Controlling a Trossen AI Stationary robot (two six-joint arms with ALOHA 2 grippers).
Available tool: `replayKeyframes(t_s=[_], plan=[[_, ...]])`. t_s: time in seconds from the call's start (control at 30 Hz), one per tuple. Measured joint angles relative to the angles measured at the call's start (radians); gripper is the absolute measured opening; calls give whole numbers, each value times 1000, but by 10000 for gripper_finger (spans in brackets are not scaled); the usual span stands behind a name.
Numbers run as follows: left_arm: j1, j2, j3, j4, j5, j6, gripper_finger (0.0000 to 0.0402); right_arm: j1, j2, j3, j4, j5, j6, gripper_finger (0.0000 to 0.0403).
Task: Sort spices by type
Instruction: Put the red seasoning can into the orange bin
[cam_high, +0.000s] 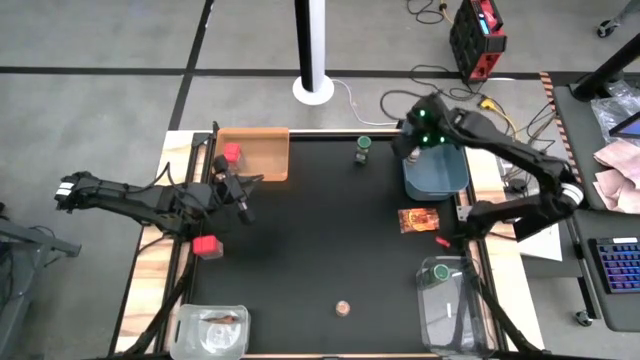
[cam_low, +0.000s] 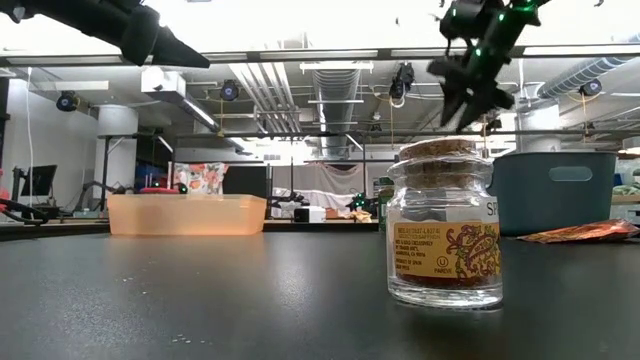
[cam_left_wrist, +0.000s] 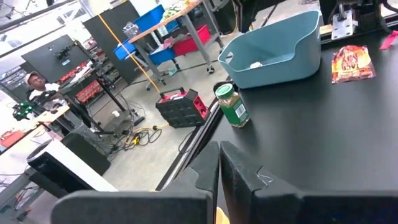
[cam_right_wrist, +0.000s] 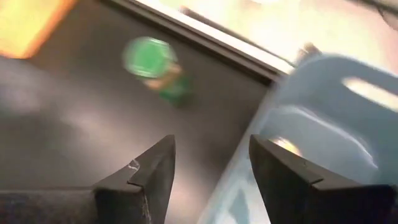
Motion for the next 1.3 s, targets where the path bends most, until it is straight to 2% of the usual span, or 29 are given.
replayKeyframes(t_s=[0.27,0.43,0.6,0.73,1.0,1.3], plan=[[0,0,0,19,3,-122,0,271,-66,-101,209,30,-28,172],[0,0,0,19,108,-214,0,406,-66,-127,232,120,-65,153],[0,0,0,19,209,-290,0,510,-66,-163,299,132,-81,130],[-2,0,0,19,254,-345,0,584,-66,-206,356,133,-96,112],[-43,57,0,23,261,-451,0,706,-65,-302,512,133,-116,71],[-119,112,0,26,262,-590,0,755,-65,-354,639,134,-147,36]])
